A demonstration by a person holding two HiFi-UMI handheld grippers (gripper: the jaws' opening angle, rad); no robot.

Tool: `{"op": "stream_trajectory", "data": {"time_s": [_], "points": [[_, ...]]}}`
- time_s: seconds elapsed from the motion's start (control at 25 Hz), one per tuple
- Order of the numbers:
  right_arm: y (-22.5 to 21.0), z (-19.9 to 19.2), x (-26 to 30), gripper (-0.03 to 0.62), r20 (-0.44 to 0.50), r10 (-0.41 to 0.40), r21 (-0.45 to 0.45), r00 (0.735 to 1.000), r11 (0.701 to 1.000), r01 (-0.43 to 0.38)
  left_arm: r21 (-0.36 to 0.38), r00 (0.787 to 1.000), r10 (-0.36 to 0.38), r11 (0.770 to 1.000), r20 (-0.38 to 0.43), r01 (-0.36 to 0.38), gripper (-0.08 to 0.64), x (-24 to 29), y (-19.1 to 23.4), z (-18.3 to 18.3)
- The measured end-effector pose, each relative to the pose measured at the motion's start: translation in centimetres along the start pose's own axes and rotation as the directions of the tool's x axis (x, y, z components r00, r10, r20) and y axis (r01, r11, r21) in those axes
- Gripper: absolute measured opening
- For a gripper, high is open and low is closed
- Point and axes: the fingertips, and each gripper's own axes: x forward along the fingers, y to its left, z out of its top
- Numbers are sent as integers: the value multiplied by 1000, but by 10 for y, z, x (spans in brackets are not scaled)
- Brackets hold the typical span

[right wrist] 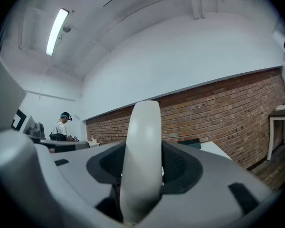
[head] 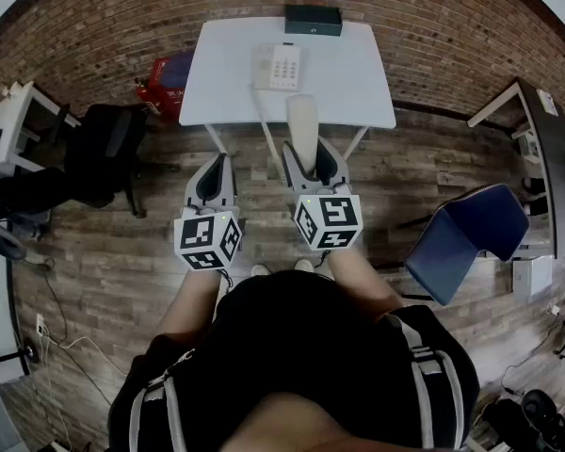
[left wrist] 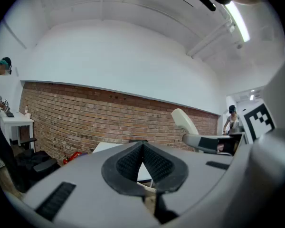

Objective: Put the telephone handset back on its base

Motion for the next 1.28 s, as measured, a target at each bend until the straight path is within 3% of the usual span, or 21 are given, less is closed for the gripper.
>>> {"op": "stream_trajectory", "data": {"time_s": [0.68,1.28], "points": [[9,-12,5,202,-37,-11,26,999,1000,12,32,1000,-24,999,7,24,-3,-7,-1,0],[49,-16,16,202,-12,-78,41,997,996,79,42,997,-69,997,25,68,-3,-31,45,-2]]}}
